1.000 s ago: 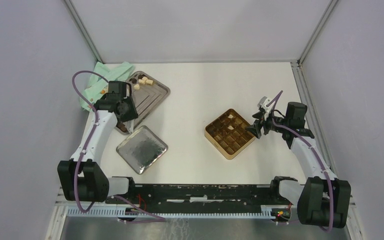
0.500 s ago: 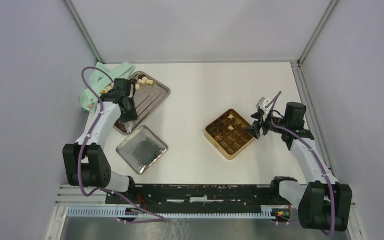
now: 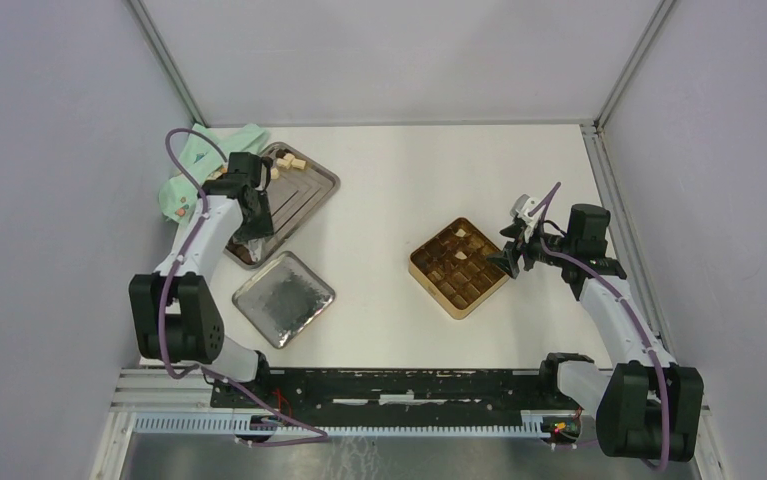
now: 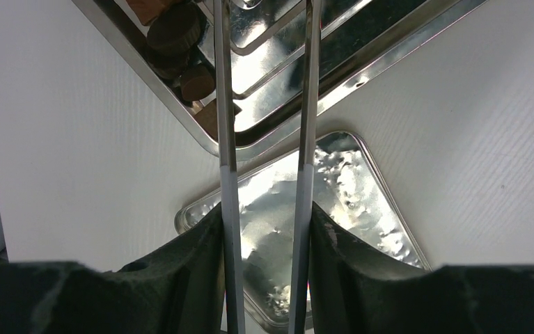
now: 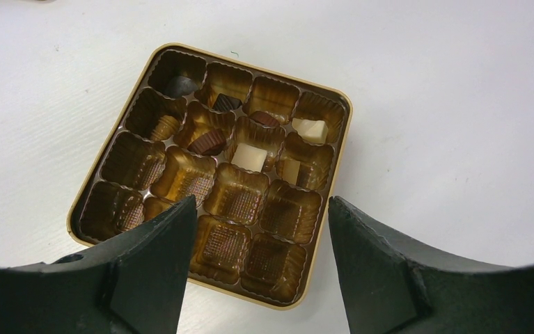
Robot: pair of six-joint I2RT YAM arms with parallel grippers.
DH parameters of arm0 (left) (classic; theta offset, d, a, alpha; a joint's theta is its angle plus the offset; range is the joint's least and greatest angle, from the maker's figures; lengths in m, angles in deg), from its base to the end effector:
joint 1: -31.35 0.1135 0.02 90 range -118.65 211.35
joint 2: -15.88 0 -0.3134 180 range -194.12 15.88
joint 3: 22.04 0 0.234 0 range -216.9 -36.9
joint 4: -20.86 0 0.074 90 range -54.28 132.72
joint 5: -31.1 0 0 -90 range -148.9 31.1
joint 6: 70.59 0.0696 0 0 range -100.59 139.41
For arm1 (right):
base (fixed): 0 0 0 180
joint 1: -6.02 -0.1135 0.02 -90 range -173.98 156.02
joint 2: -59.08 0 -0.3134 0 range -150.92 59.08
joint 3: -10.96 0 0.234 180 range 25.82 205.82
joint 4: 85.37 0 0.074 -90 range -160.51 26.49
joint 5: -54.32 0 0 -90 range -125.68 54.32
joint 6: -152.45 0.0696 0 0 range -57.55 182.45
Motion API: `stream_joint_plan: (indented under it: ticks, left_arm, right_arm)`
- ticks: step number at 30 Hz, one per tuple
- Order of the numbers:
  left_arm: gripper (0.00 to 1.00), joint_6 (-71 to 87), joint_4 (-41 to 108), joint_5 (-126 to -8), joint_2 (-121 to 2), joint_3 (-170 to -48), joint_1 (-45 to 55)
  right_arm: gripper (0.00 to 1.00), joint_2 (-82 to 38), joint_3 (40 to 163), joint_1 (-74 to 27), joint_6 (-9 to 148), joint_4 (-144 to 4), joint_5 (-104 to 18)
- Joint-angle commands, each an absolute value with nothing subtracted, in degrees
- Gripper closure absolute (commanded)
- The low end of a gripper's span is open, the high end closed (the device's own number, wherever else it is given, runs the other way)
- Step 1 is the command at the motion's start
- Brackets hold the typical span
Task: Pack the chocolate
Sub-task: Pick up the fake chocolate from the plate.
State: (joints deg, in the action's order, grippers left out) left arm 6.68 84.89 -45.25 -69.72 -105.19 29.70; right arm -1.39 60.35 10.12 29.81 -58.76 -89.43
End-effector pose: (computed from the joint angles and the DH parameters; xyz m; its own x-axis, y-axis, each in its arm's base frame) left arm 0.2866 0.0082 0.2861 -0.8794 -0.1889 -0.4369 -0.2665 0.9559 0.1231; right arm 0.1898 0.0427 0.2708 -0.1930 -0.3059 -0.9323 -0.8293 0.5587 -0.0116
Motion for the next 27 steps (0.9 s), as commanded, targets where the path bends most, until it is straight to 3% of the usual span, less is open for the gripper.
stream_joint_plan:
  ticks: [1, 11, 21, 27]
  left_arm:
    - [0.52, 9.53, 83.44, -44.60, -71.17, -107.39, 30.44]
    - [0.54, 9.26, 83.70, -46.66, -74.00, -107.30, 31.26]
    - [0.97, 8.73, 84.19, -48.79, -72.15, -106.52, 31.26]
    - [0.98, 7.15, 83.63, -54.58, -68.28, -105.08, 31.26]
  right_arm:
    - [0.26, -1.57, 62.17, 9.71, 29.85, -59.59, -89.44]
    - [0.26, -1.61, 62.10, 9.71, 29.84, -59.52, -89.55]
    - [0.26, -1.52, 62.12, 9.63, 29.85, -59.58, -89.55]
    - [0.26, -1.48, 62.14, 9.63, 29.76, -59.40, -89.39]
